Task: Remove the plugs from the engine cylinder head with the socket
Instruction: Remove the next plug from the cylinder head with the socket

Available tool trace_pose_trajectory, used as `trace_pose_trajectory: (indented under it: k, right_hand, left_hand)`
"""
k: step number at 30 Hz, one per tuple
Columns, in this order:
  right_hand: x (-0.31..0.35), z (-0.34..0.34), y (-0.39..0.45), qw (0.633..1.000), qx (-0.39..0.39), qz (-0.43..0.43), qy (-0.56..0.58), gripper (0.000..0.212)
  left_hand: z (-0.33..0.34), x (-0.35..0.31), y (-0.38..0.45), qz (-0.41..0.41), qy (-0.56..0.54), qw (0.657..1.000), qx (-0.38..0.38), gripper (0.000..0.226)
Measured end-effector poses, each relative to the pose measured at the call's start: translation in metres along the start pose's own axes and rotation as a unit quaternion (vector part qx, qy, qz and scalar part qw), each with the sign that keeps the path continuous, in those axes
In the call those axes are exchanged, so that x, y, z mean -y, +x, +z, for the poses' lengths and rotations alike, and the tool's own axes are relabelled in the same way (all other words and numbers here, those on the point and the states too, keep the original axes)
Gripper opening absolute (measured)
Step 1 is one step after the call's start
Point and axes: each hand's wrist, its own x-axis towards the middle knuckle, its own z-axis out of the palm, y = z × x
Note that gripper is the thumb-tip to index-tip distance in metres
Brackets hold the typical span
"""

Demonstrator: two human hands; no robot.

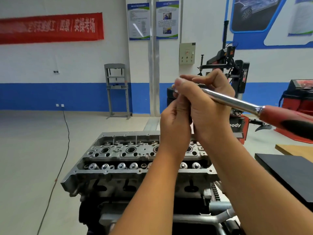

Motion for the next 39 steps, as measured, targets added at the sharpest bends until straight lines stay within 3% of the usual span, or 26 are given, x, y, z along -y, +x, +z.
trace_pose_trajectory:
  k: [2,4,7,10,13,16,20,24,31,35,37,39]
  right_hand:
    - [0.0,-0.003,0.008,0.989,0.048,0.096,0.099,0.023]
    - [0.002,-0.008,0.018,0.956,0.091,0.214,0.181,0.012]
    - [0.002,-0.005,0.025,0.937,0.09,0.284,0.182,0.017]
    - [-0.004,0.004,0.013,0.965,0.03,0.215,0.147,0.013]
    - [-0.007,0.008,0.001,0.999,-0.024,0.031,-0.005,0.019]
    - [-0.007,0.01,0.0,0.991,-0.015,-0.05,-0.125,0.019]
    - [-0.001,-0.002,0.008,0.983,0.067,-0.071,-0.154,0.023]
    - [0.007,-0.014,0.015,0.943,0.097,-0.119,-0.296,0.033]
    - [0.015,0.0,0.01,0.963,0.03,-0.086,-0.255,0.028]
    - [0.042,0.005,0.047,0.987,-0.098,-0.088,-0.096,0.035]
    - [0.058,-0.009,0.069,0.992,-0.112,-0.036,-0.039,0.038]
    - [0.065,-0.034,0.076,0.986,-0.073,0.079,-0.129,0.038]
  left_hand:
    - [-0.001,0.002,0.0,0.013,0.006,1.0,0.001,0.041]
    - [-0.001,0.003,-0.001,0.01,0.018,1.0,0.006,0.038]
    - [-0.005,0.002,0.003,-0.005,0.018,1.0,0.007,0.039]
    - [-0.005,0.001,0.004,-0.011,0.001,1.0,-0.004,0.041]
    - [0.001,0.004,0.002,-0.003,0.016,0.999,-0.03,0.039]
    - [0.003,0.004,0.0,0.0,0.029,0.998,-0.051,0.043]
    - [0.003,0.003,0.0,-0.001,0.034,0.998,-0.049,0.047]
    - [0.003,0.006,0.001,0.024,0.042,0.998,-0.036,0.044]
    - [0.003,0.004,0.0,0.033,0.046,0.998,-0.033,0.045]
    - [-0.006,0.007,-0.002,0.013,0.044,0.998,-0.046,0.046]
    - [-0.017,0.005,0.0,-0.014,0.014,0.999,-0.045,0.052]
    - [-0.026,0.0,0.001,-0.04,-0.006,0.999,-0.032,0.048]
